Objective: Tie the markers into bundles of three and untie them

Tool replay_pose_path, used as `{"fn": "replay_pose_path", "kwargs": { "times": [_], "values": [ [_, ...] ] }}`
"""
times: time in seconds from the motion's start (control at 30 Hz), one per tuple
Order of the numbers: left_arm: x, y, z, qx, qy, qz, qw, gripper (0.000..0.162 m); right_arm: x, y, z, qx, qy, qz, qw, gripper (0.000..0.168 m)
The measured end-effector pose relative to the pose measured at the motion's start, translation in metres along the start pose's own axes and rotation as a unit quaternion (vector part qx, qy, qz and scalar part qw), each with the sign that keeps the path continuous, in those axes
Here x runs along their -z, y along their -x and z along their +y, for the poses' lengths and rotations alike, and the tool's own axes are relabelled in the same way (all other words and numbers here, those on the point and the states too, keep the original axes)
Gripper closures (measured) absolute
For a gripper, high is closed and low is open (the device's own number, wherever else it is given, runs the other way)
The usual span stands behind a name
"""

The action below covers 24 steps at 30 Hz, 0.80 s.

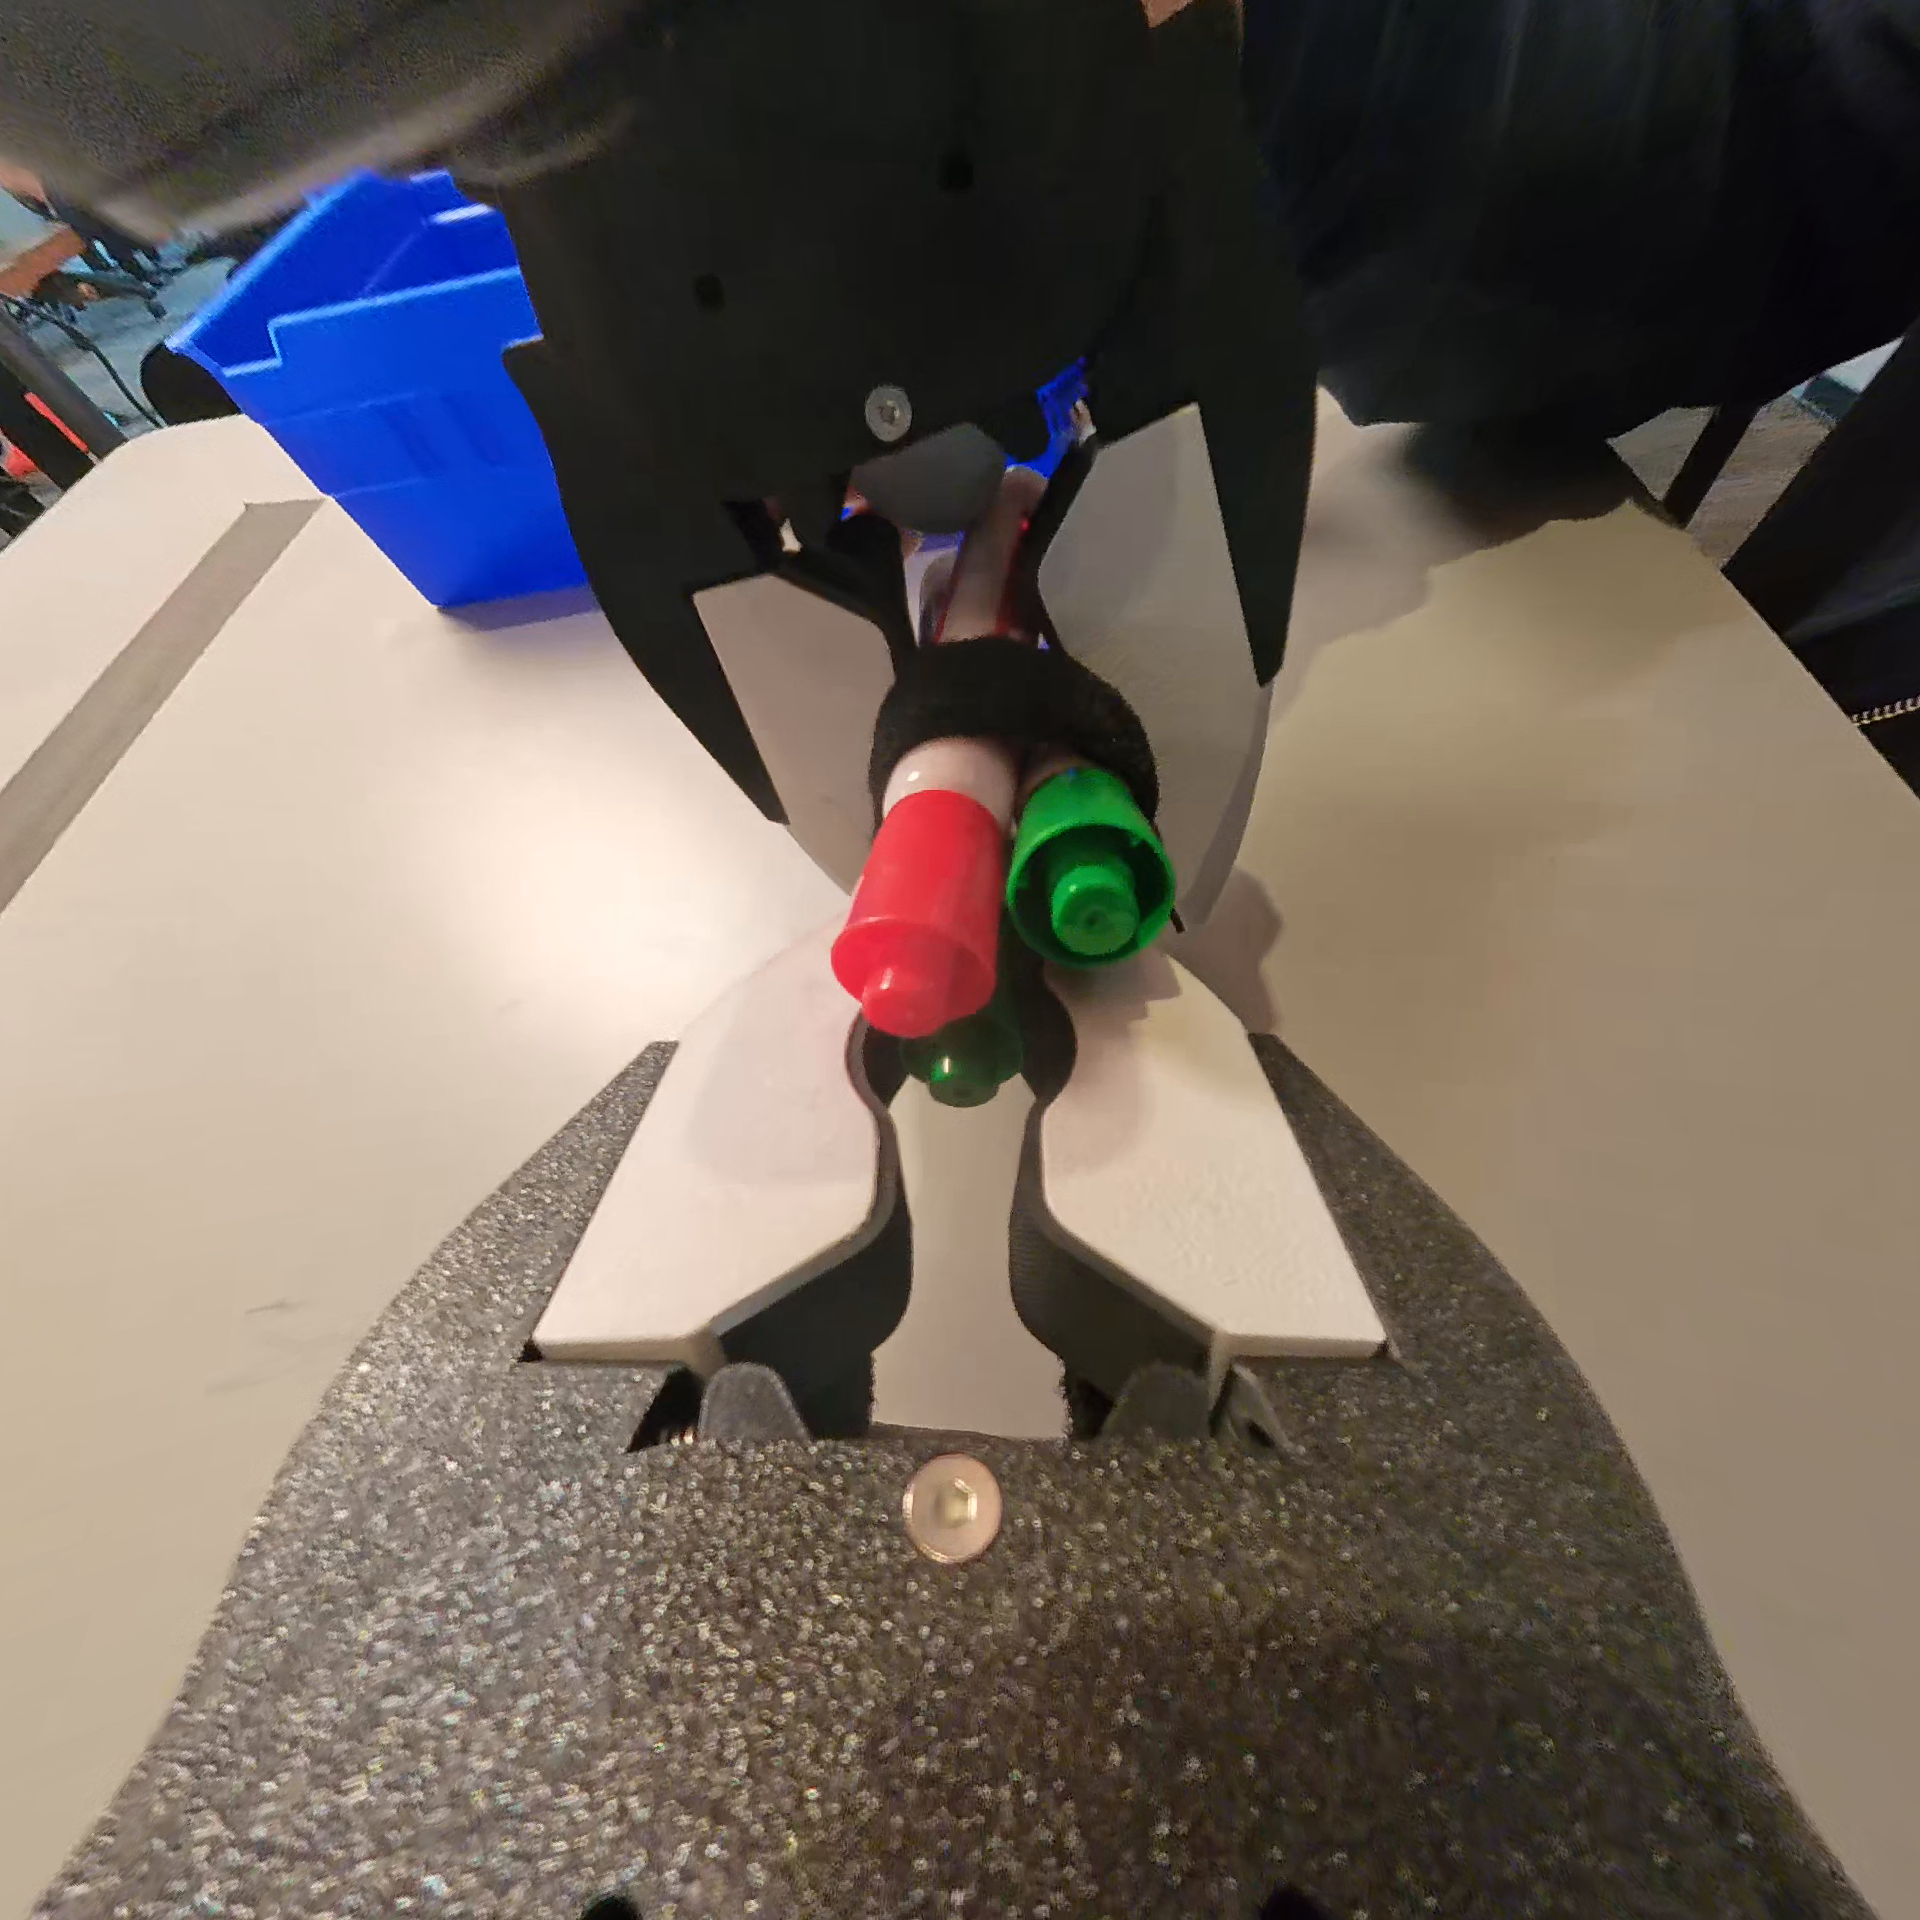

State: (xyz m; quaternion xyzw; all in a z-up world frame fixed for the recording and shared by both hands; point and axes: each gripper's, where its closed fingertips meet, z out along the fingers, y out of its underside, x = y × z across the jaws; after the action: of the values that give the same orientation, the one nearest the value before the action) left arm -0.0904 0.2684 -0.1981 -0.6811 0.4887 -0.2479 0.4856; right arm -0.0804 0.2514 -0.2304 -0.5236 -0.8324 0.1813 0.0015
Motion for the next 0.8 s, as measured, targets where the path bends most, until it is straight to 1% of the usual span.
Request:
{"fn": "replay_pose_path", "kwargs": {
  "times": [0.1, 0.33, 0.6, 0.8],
  "values": [
    [-0.0012, 0.0007, 0.0032, 0.016, 0.007, 0.010, 1.000, 0.143, -0.0024, -0.0008, 0.0010, -0.019, 0.003, -0.011, 1.000, 0.127],
    [-0.0035, 0.0057, 0.0063, 0.096, 0.014, 0.037, 0.995, 0.142, -0.0018, -0.0065, 0.0002, -0.055, -0.013, -0.030, 0.998, 0.127],
    [-0.0015, 0.0050, 0.0060, 0.116, 0.015, 0.070, 0.991, 0.143, -0.0008, -0.0062, -0.0033, -0.057, -0.026, -0.044, 0.997, 0.127],
    [-0.0023, 0.0061, 0.0081, 0.124, 0.029, 0.064, 0.990, 0.143, -0.0030, -0.0103, -0.0018, -0.056, -0.022, -0.033, 0.998, 0.126]
  ]
}}
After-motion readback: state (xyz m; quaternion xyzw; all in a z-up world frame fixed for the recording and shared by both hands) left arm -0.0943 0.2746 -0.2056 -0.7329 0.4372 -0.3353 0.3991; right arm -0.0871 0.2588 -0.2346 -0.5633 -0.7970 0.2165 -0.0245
